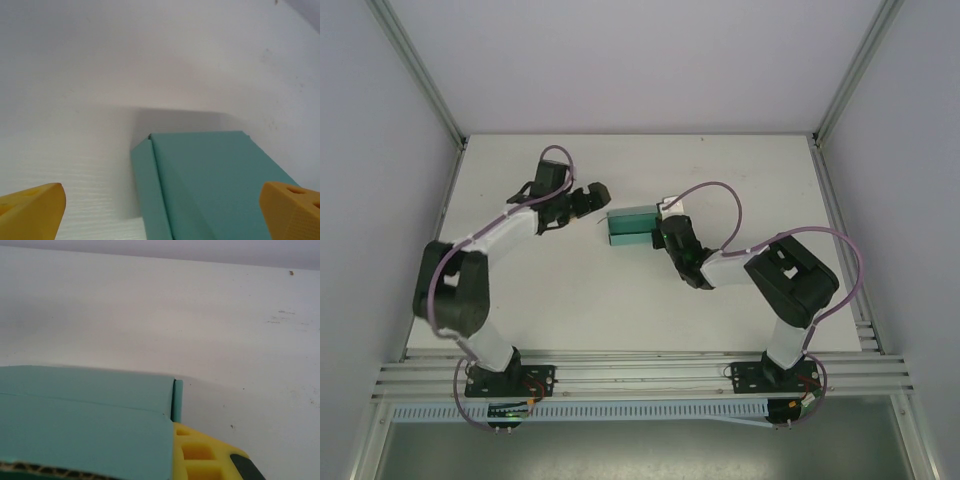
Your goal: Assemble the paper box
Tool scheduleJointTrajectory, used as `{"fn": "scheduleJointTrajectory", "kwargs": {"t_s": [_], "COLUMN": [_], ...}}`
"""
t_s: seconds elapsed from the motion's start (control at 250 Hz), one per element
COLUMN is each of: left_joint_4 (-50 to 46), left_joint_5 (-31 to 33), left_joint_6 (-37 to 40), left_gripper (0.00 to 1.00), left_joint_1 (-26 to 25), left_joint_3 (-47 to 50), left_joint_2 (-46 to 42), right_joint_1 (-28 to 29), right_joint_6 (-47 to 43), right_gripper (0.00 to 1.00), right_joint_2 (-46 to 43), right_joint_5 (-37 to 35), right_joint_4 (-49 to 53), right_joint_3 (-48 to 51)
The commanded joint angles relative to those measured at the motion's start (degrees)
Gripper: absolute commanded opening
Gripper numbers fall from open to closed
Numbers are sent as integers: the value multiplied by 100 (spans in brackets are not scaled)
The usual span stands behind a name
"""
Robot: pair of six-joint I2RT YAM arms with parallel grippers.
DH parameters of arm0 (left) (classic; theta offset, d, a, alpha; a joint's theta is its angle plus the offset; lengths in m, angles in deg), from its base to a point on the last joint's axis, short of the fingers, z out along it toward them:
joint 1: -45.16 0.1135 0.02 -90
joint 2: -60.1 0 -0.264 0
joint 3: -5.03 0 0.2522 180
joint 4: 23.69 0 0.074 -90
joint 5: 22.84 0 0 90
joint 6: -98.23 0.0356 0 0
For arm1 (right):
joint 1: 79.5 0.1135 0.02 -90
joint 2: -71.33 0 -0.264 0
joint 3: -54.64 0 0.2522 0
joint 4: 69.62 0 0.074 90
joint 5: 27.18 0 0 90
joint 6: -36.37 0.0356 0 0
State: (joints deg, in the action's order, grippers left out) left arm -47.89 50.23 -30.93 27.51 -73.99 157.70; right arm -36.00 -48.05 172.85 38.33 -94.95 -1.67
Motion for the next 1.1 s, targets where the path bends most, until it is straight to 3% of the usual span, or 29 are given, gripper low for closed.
{"fn": "scheduleJointTrajectory", "kwargs": {"t_s": [0.0,0.2,0.52,0.695,1.055,1.099], "left_joint_4": [18,147,913,723,458,512], "left_joint_5": [-828,-1035,-1435,-1189,-781,-883], "left_joint_6": [-137,-77,-329,-174,165,209], "left_gripper": [98,95,66,52,34,31], "left_joint_1": [-29,-28,-32,-28,-31,-32], "left_joint_3": [-330,-54,659,581,505,506], "left_joint_2": [469,879,1006,1168,1446,1517], "right_joint_1": [59,123,461,509,290,173], "right_joint_6": [-171,-88,66,299,831,983], "right_gripper": [0,8,35,47,98,99], "right_joint_2": [115,-29,-473,-985,-2584,-2651], "right_joint_5": [-134,-222,-236,-205,204,393], "right_joint_4": [208,486,995,1369,2251,2209], "right_joint_3": [181,167,343,676,1160,1156]}}
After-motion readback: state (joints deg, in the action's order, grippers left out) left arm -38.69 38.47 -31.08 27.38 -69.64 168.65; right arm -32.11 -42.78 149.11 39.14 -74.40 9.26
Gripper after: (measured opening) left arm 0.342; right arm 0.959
